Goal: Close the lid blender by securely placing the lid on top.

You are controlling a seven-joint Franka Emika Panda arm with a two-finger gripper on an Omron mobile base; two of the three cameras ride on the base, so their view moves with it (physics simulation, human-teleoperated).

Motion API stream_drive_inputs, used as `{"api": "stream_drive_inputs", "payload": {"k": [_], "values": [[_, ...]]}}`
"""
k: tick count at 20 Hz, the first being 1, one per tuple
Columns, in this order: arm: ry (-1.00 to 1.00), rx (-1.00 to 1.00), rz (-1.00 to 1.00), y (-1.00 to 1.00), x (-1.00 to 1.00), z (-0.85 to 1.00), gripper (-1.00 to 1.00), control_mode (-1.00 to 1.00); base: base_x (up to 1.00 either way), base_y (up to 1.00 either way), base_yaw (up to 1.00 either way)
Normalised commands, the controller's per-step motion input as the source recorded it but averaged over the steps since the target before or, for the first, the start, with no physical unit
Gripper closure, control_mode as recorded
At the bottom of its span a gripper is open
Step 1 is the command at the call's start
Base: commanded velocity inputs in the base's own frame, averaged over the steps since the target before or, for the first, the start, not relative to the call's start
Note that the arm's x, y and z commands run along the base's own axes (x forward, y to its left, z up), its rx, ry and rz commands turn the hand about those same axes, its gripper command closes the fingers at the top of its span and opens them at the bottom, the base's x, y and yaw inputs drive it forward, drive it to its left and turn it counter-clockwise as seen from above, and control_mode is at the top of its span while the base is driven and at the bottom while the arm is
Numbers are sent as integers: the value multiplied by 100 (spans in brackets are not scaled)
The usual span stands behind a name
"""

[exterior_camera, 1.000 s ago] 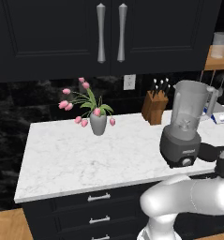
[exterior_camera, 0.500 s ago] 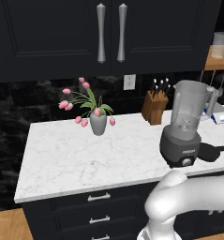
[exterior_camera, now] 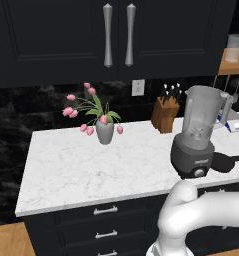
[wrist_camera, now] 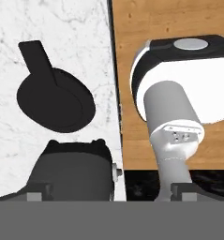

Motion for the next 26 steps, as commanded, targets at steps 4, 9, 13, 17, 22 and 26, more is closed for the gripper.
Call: {"api": "stream_drive_inputs", "payload": {"k": [4, 9, 13, 17, 22, 26], "values": [[12, -3, -29, 0, 25, -61, -100, -100, 0, 0, 0], [15, -11, -34, 0, 0, -60, -100, -100, 0, 0, 0], [3, -7, -35, 0, 25, -16, -100, -100, 0, 0, 0], [1, -14, -11, 0, 15, -23, -100, -100, 0, 0, 0], [0, -19, 10, 0, 30, -25, -100, -100, 0, 0, 0], [0, -1, 20, -13, 13, 0, -100, -100, 0, 0, 0]]}}
